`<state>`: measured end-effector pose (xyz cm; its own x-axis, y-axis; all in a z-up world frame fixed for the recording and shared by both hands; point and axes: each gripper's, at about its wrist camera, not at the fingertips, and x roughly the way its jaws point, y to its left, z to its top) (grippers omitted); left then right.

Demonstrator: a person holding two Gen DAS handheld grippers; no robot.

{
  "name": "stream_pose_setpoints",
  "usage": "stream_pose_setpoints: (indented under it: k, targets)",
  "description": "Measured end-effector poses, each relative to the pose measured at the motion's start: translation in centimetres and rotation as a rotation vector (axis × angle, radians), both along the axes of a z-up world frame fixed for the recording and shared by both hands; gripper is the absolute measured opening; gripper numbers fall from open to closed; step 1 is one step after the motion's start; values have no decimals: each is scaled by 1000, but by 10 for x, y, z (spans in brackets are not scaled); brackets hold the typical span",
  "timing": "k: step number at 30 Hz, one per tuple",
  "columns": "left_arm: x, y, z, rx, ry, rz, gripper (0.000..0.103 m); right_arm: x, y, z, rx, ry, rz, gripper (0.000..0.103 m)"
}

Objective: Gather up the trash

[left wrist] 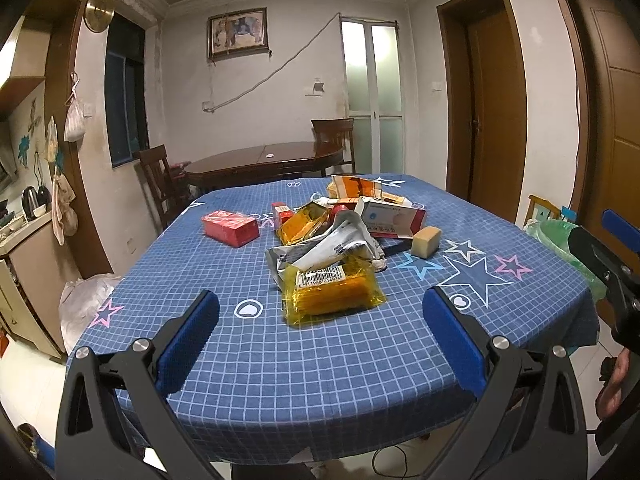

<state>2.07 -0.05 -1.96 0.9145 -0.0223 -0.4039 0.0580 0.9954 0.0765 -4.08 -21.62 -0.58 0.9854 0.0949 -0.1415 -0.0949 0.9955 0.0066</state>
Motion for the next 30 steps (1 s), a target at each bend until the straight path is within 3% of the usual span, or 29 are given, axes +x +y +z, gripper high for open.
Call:
stream_pose_setpoints:
  k: [30]
  targets:
    - [5, 3, -4, -6, 30, 7, 98, 7, 2, -5, -6, 20, 3, 99]
